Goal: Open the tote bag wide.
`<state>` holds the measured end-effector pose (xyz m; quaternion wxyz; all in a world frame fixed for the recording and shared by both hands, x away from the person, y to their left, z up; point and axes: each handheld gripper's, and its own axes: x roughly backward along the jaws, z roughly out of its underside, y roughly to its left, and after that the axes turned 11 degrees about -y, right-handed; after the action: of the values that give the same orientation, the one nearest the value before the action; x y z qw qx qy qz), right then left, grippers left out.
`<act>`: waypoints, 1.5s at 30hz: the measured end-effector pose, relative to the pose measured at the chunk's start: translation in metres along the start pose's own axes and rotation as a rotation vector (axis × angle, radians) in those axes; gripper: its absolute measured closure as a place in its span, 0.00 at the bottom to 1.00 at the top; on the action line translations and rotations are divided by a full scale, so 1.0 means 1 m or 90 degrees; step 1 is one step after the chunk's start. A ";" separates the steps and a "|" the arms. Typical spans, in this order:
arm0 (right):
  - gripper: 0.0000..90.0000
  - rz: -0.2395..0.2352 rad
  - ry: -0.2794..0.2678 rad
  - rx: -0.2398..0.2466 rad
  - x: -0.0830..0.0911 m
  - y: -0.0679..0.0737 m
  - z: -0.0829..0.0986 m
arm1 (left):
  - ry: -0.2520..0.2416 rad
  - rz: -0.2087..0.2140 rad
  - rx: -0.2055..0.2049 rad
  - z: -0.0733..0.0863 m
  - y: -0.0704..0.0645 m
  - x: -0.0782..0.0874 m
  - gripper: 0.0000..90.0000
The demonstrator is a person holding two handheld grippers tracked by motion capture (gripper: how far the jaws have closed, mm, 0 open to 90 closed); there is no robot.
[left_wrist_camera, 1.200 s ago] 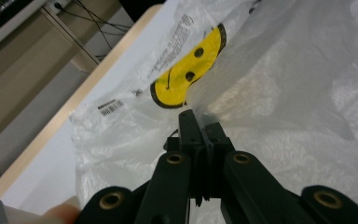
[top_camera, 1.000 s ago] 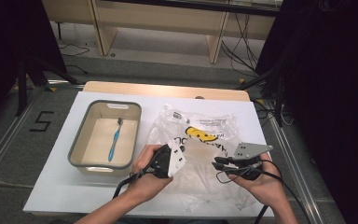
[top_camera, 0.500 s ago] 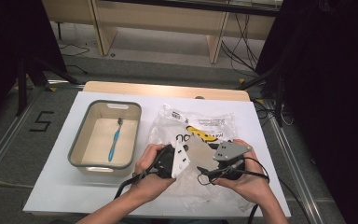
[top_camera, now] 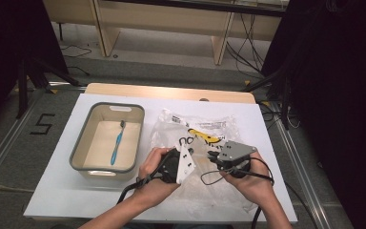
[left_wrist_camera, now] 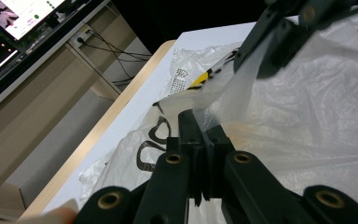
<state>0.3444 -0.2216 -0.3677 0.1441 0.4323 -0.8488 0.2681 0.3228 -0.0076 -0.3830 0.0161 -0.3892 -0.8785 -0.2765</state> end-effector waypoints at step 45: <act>1.00 0.069 -0.018 -0.077 0.004 -0.012 -0.004 | -0.018 0.026 0.160 0.023 0.040 0.059 0.24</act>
<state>0.3522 -0.2276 -0.3587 0.1429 0.3803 -0.8874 0.2178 0.3138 0.0651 -0.3698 0.0577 -0.4062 -0.8981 -0.1584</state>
